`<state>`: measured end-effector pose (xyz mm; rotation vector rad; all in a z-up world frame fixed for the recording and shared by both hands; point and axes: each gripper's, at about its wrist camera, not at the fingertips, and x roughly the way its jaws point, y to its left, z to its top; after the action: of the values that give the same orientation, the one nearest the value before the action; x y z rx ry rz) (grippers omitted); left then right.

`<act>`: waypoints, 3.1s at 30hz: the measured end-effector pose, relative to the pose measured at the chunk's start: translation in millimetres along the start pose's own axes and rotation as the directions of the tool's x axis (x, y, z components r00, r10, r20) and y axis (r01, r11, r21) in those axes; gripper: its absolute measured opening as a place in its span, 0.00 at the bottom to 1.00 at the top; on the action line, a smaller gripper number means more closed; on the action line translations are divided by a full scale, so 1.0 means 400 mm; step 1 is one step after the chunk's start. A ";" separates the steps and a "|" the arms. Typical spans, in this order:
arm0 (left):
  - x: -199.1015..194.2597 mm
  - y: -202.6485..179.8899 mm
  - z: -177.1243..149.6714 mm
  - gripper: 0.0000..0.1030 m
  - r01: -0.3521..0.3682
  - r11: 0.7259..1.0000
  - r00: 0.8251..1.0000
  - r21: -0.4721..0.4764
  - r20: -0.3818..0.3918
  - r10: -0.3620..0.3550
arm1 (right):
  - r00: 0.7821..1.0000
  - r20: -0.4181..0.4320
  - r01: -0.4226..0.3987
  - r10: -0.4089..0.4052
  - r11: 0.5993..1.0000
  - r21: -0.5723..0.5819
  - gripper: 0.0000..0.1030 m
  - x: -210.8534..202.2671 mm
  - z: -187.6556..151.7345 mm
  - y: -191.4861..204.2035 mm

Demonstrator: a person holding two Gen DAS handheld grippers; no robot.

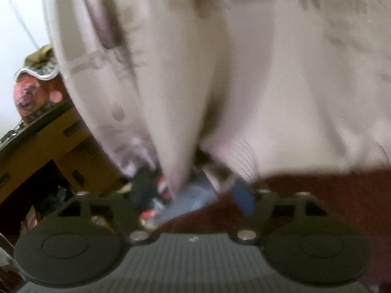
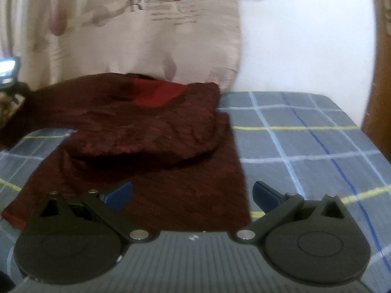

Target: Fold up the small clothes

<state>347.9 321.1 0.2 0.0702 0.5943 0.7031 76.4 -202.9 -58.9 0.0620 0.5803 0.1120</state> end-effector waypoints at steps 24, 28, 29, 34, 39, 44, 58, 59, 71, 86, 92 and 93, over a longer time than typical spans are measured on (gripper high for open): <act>-0.535 -0.048 -0.564 0.85 0.604 0.784 0.797 -0.143 0.098 -0.597 | 0.960 -0.026 -0.233 0.279 0.743 -0.628 0.60 0.117 0.055 0.315; -0.514 -0.077 -0.625 0.85 0.580 0.805 0.814 -0.123 0.102 -0.571 | 0.976 0.036 -0.125 0.216 0.683 -0.719 0.60 0.158 0.041 0.354; -0.508 -0.076 -0.636 0.85 0.580 0.803 0.814 -0.133 0.096 -0.572 | 0.979 0.062 -0.083 0.195 0.658 -0.749 0.60 0.172 0.039 0.363; -0.470 -0.033 -0.650 0.85 0.573 0.773 0.815 -0.273 0.088 -0.573 | 0.989 -0.009 -0.103 0.146 0.652 -0.752 0.12 0.244 0.074 0.348; -0.436 0.006 -0.666 0.85 0.568 0.724 0.803 -0.391 0.069 -0.593 | 0.978 0.159 -0.023 0.137 0.822 -0.570 0.11 0.163 0.224 0.170; -0.441 -0.012 -0.665 0.85 0.569 0.744 0.805 -0.350 0.057 -0.590 | 0.958 0.284 0.136 -0.044 0.940 -0.313 0.11 0.123 0.401 -0.175; -0.451 -0.045 -0.655 0.88 0.552 0.788 0.821 -0.273 0.010 -0.571 | 0.958 0.145 0.181 -0.246 0.916 0.358 0.14 0.334 0.346 -1.002; -0.451 -0.047 -0.654 0.88 0.549 0.792 0.823 -0.268 0.006 -0.569 | 0.962 0.132 0.164 -0.239 0.892 0.421 0.16 0.355 0.318 -1.032; -0.452 -0.051 -0.653 0.90 0.549 0.793 0.823 -0.263 0.002 -0.569 | 0.935 0.139 0.228 -0.325 0.855 0.467 0.37 0.277 0.193 -1.031; -0.443 -0.029 -0.657 0.93 0.582 0.750 0.796 -0.315 0.030 -0.605 | 0.803 -0.175 0.589 -0.569 0.803 0.093 0.09 0.581 0.296 -0.880; -0.440 -0.023 -0.658 0.96 0.596 0.730 0.783 -0.335 0.041 -0.621 | 0.946 0.025 0.218 -0.324 0.691 0.690 0.09 0.314 0.163 -1.085; -0.440 -0.024 -0.658 0.96 0.595 0.731 0.784 -0.332 0.040 -0.620 | 0.953 0.034 0.176 -0.302 0.638 0.750 0.10 0.294 0.121 -1.114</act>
<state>105.9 168.1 -135.2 -0.4556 0.5192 0.1461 239.8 -631.8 -122.6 0.7931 0.4363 -0.4065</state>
